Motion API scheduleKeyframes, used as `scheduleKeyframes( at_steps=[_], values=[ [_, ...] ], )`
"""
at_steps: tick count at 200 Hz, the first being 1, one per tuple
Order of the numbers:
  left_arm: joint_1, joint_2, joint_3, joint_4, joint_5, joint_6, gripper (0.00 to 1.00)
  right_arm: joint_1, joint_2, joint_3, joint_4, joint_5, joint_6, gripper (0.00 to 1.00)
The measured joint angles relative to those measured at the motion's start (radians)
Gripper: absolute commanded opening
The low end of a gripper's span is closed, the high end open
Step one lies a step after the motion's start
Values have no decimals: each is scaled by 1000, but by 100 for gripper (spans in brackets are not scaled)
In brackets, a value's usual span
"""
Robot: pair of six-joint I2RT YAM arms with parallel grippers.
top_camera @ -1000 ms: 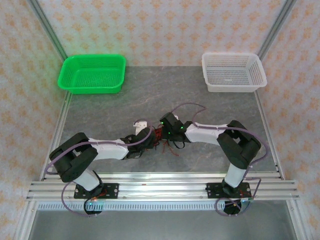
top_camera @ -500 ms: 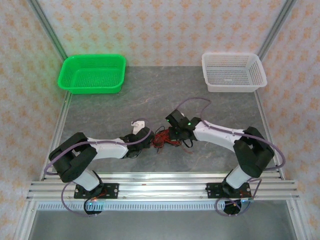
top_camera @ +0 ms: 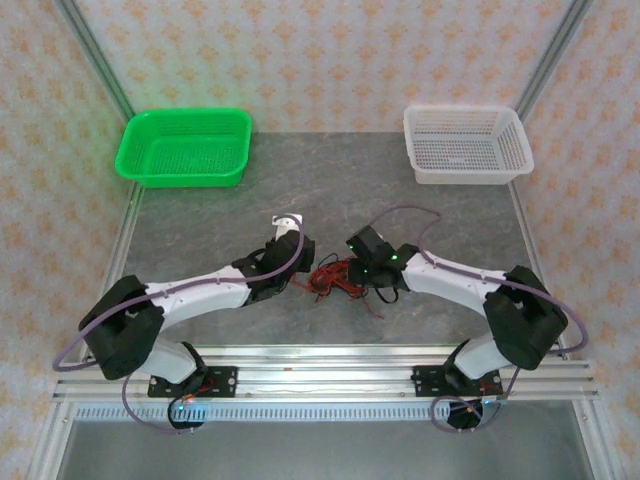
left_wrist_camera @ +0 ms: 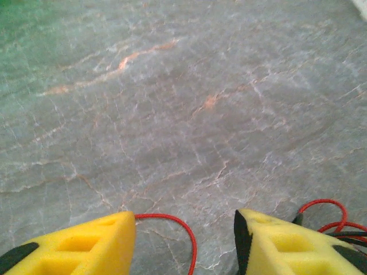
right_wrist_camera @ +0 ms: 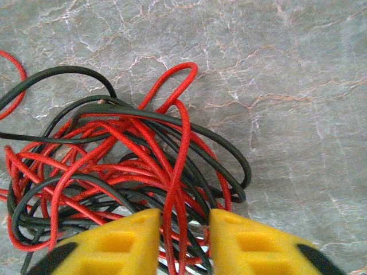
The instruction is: Untangle the cables
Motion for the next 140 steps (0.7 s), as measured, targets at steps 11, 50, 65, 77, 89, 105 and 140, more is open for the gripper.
scheduleKeyframes(
  at_steps=[11, 50, 65, 77, 89, 105, 140],
  values=[
    [0, -27, 0, 0, 1, 7, 58, -2, -23, 0, 2, 0, 14, 40],
    [0, -128, -2, -1, 14, 8, 64, 3, -74, 18, 6, 0, 31, 49],
    [0, -157, -14, -5, 21, -4, 63, 18, -71, 50, -2, 0, 31, 50],
    [0, -169, -30, -10, 25, -18, 63, 39, -60, 87, -5, 2, 31, 50],
    [0, -171, -50, -20, 30, -37, 61, 56, -39, 125, -4, 3, 32, 49],
    [0, -169, -77, -39, 46, -68, 60, 70, 3, 160, 8, 3, 34, 49],
    [0, -168, -142, -50, 71, -138, 60, 73, 109, 171, 14, 7, 42, 48]
  ],
)
